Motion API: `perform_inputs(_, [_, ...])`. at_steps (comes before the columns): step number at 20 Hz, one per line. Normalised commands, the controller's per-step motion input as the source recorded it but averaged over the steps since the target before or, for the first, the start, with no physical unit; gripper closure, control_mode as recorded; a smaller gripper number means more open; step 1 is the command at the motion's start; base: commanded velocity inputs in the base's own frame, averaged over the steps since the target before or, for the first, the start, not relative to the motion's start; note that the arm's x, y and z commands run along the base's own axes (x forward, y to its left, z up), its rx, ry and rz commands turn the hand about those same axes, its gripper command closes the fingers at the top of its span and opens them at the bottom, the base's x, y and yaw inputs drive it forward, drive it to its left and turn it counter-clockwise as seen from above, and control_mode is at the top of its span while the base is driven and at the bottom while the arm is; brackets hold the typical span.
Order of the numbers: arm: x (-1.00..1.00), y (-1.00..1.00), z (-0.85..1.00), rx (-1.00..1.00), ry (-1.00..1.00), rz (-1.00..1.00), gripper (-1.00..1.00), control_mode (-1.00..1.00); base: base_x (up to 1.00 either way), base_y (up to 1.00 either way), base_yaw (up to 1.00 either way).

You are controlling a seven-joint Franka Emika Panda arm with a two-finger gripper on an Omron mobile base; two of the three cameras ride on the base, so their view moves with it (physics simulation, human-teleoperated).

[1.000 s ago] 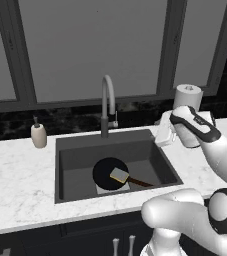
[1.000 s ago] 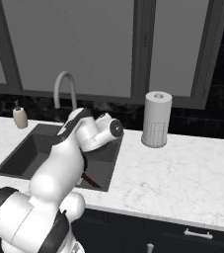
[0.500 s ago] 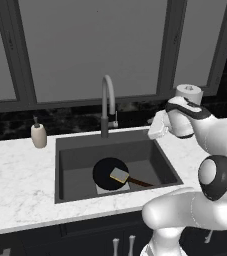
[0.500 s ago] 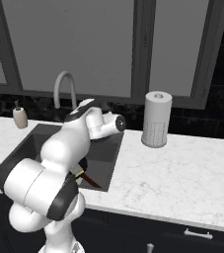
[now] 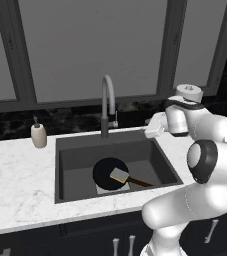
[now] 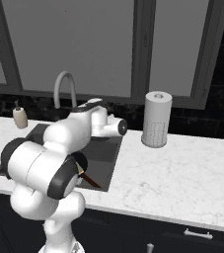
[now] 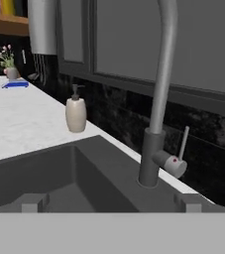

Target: Pick the pan and sponge and place them into the sink. Then turn on the water.

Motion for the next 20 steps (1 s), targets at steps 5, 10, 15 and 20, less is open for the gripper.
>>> perform_inputs(5, [0.07,0.30,0.00,0.00,-0.05,-0.08,-1.00,-1.00,0.00,0.00,0.00])
perform_inputs(10, [0.17,0.21,0.00,0.00,0.00,-0.02,-1.00,-1.00,0.00,0.00,0.00])
perform_inputs(15, [0.20,0.05,-0.05,0.01,0.00,0.00,-1.00,-1.00,0.00,0.00,0.00])
perform_inputs(20, [0.18,0.00,-0.04,0.07,0.00,0.00,-1.00,-1.00,0.00,0.00,0.00])
